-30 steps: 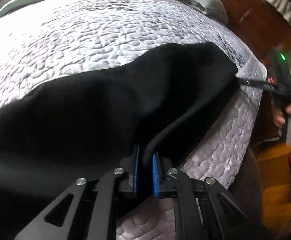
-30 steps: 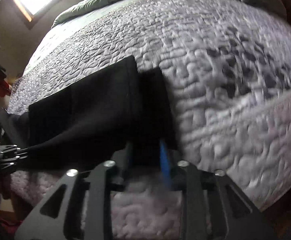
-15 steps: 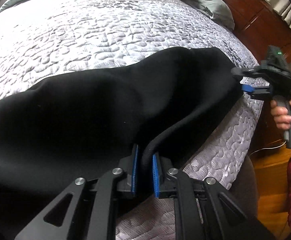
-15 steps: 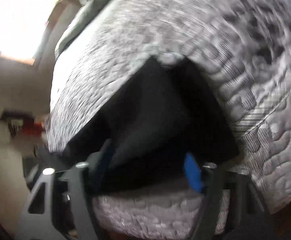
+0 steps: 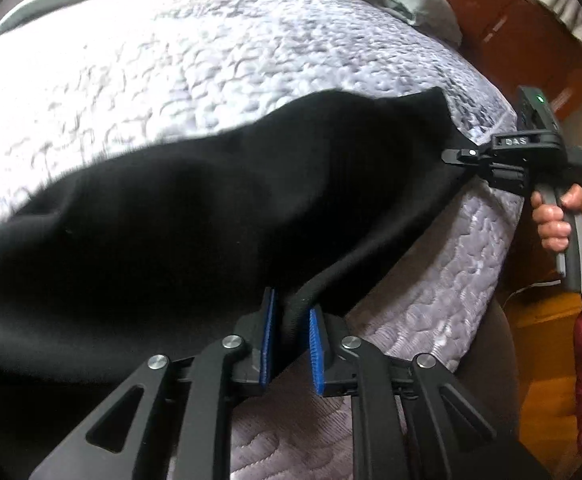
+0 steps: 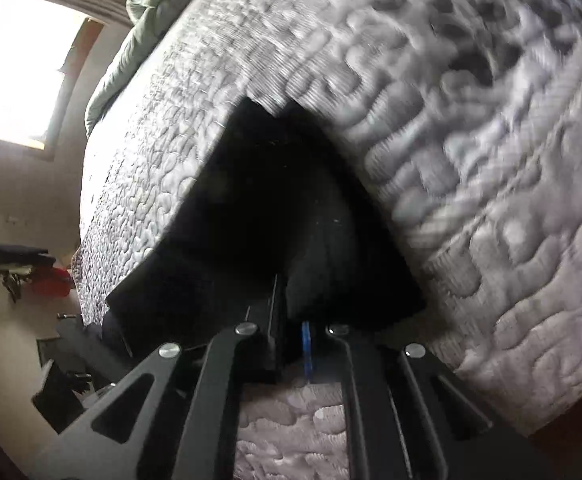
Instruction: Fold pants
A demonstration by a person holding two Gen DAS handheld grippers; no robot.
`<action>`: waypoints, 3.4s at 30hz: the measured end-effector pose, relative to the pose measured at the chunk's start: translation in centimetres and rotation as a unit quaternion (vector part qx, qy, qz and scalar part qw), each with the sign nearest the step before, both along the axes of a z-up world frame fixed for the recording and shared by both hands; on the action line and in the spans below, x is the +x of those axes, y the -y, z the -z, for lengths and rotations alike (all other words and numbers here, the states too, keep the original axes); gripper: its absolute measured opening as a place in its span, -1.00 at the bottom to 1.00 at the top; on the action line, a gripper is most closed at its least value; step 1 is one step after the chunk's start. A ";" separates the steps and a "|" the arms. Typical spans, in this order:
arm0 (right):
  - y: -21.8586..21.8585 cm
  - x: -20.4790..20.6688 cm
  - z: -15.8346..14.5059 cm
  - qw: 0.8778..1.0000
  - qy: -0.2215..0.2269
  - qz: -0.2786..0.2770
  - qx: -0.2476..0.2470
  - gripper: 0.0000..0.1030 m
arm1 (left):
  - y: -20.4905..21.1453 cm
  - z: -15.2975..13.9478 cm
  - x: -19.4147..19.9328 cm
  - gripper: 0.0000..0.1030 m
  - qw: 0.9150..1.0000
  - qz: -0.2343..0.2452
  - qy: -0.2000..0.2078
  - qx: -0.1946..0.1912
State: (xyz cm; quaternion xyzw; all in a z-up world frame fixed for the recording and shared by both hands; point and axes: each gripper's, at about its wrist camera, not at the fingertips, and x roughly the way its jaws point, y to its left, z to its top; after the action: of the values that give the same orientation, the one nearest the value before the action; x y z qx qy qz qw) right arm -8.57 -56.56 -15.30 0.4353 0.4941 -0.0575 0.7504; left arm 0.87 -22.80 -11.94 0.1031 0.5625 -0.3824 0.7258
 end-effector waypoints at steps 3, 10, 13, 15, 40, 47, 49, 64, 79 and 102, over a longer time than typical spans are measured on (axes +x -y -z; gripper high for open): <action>-0.6 -0.6 -1.7 0.999 -0.004 0.000 -0.036 -0.44 | -0.5 0.1 0.2 -0.70 1.000 -0.009 -0.010 -0.012; -4.4 -1.7 -8.6 0.983 0.002 -0.051 -0.176 -0.42 | -0.9 0.3 0.5 -0.69 0.999 -0.022 -0.014 -0.019; -7.7 -0.5 -9.5 0.981 0.024 -0.104 -0.161 -0.42 | -0.8 0.2 0.2 -0.67 1.000 -0.021 -0.006 -0.017; -9.7 0.4 -10.2 0.978 0.036 -0.121 -0.167 -0.42 | -0.5 0.1 0.2 -0.66 1.000 -0.023 -0.004 -0.014; -18.0 3.4 -2.0 0.974 -0.047 -0.151 -0.163 -0.27 | -14.8 -2.7 4.6 0.56 0.960 -0.270 -0.076 -0.006; -15.7 2.1 -1.8 0.980 -0.041 -0.143 -0.135 -0.27 | -15.9 -2.5 8.4 0.56 0.949 -0.303 -0.086 -0.007; -14.9 2.2 -1.7 0.982 -0.038 -0.141 -0.124 -0.27 | -16.4 -2.4 9.4 0.44 0.947 -0.310 -0.087 -0.002; -13.0 1.5 -2.4 0.983 -0.040 -0.149 -0.101 -0.28 | -19.7 -1.1 1.0 -0.79 0.940 -0.332 -0.054 -0.055; -23.8 3.3 -6.7 0.945 -0.026 -0.276 -0.176 0.01 | -20.9 0.2 0.1 -0.79 0.940 -0.331 -0.054 -0.064; -26.6 3.6 -3.3 0.933 -0.062 -0.294 -0.198 0.08 | -36.0 -0.4 3.7 -0.07 0.877 -0.452 -0.103 -0.123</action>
State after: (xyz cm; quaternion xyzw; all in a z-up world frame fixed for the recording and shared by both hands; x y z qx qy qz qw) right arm -4.98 -29.96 -12.05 0.1083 0.6242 0.0421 0.7726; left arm 4.62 13.18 -11.54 -0.2931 0.5679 -0.0873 0.7642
